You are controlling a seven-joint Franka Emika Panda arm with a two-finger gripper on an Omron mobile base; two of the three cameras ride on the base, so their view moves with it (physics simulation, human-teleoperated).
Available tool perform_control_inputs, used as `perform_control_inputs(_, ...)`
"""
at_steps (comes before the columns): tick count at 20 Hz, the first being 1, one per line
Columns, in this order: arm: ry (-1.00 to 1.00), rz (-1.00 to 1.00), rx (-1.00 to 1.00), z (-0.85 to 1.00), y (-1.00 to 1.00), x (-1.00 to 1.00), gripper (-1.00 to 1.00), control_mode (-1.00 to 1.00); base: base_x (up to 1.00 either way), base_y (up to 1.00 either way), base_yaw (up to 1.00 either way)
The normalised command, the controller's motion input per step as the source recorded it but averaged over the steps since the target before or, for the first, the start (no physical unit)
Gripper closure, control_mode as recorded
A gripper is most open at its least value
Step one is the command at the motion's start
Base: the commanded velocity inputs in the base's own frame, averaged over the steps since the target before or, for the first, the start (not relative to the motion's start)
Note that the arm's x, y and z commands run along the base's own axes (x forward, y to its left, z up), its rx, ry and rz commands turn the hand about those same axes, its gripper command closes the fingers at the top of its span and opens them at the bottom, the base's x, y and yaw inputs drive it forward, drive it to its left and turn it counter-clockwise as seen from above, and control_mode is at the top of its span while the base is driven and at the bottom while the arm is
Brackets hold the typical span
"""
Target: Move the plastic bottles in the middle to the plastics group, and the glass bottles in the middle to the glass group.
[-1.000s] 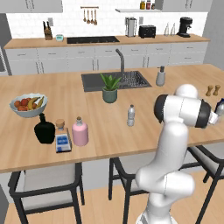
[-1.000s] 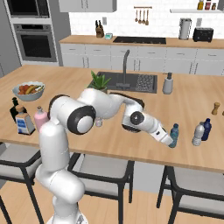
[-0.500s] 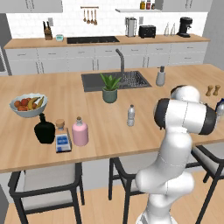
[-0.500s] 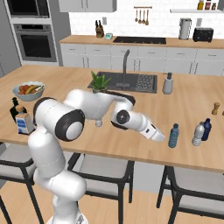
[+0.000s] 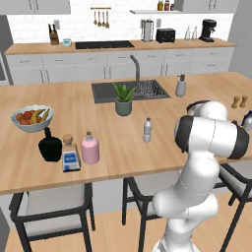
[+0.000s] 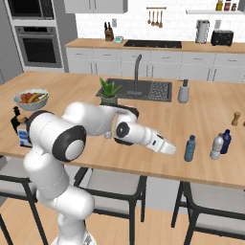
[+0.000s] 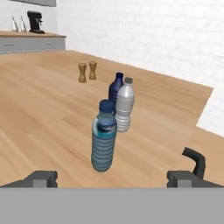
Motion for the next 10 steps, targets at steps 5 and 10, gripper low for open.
perform_control_inputs(5,0.34,0.00,0.04,0.99,0.05,-0.01,-1.00,-1.00,0.00,0.00,0.00)
perform_control_inputs(10,0.22,0.00,0.07,1.00,0.11,-0.11,-1.00,-1.00,0.00,0.00,0.00)
